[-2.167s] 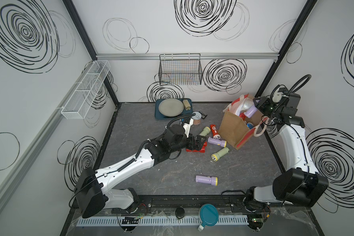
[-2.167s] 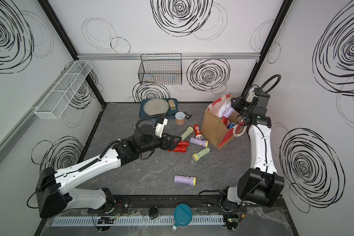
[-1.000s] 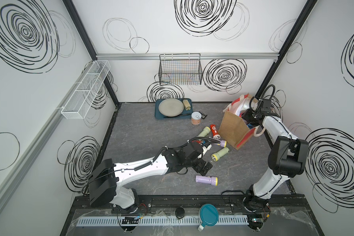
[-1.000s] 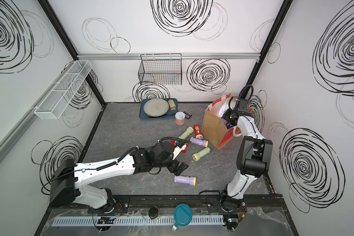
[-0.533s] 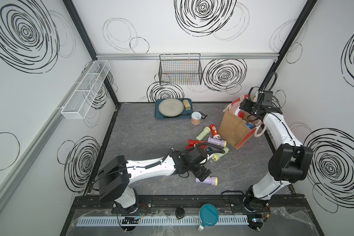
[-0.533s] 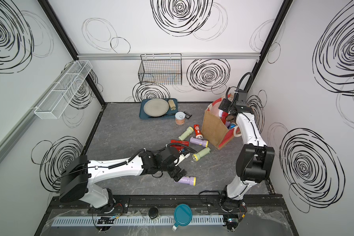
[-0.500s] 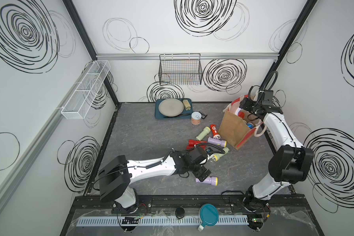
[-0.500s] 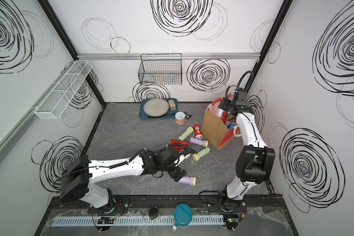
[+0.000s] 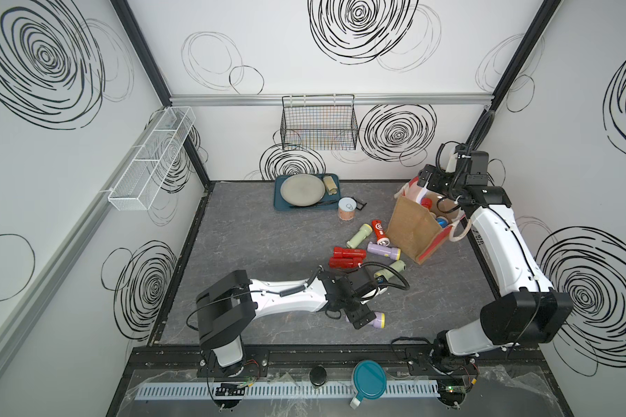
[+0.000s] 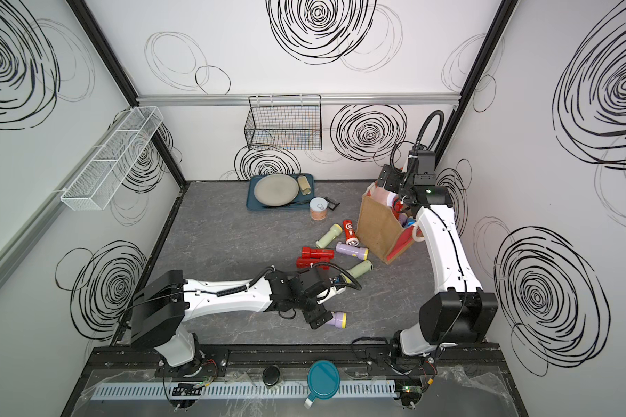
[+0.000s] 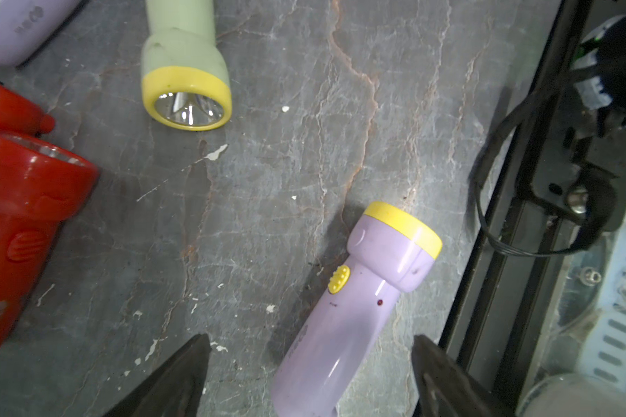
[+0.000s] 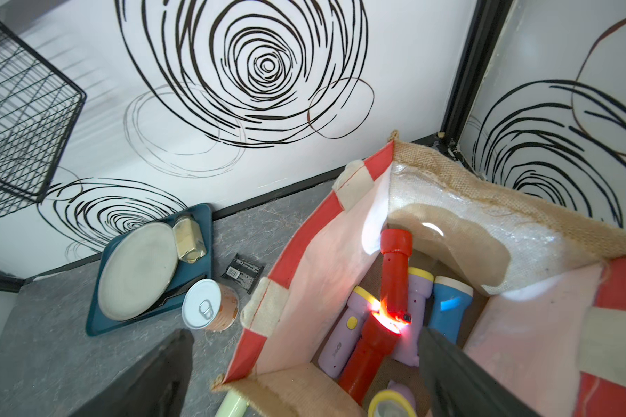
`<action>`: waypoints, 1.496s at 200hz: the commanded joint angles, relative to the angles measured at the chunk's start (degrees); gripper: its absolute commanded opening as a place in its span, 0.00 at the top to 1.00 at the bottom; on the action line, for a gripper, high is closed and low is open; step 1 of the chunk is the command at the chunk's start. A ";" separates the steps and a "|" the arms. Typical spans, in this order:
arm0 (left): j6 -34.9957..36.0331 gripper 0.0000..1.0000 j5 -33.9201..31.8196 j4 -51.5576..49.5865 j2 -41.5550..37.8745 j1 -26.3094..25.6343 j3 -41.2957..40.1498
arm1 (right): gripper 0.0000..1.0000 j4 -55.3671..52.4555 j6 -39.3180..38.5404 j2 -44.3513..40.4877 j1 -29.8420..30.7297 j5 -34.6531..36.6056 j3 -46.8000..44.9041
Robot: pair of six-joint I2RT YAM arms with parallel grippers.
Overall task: Put the flashlights into the tote bags
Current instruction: Pick up the flashlight from the center of the board.
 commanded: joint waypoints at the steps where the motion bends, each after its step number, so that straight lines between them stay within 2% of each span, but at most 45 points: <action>1: 3.90 0.12 1.45 -2.44 1.96 -0.89 2.28 | 0.00 -4.27 -0.55 -3.24 1.74 -0.28 1.66; 59: 6.15 0.18 2.03 -3.14 5.62 -1.72 3.67 | 0.00 -8.06 0.85 -8.25 4.09 -0.91 -0.90; 122: 8.37 0.33 1.57 -3.68 9.03 -2.05 4.75 | 0.00 -9.65 1.29 -9.97 4.91 -0.08 -1.43; 214: 7.55 0.50 1.79 -1.75 8.36 -2.04 -0.18 | 0.00 -9.51 1.80 -10.77 4.98 0.10 -2.30; 260: 6.73 0.64 2.01 -0.95 8.03 -1.63 -0.43 | 0.00 -9.45 2.99 -11.71 5.15 -0.68 -3.14; 299: 4.49 0.81 2.39 -0.08 3.67 -0.68 -2.16 | 0.00 -9.93 5.01 -12.80 6.95 -1.56 -3.93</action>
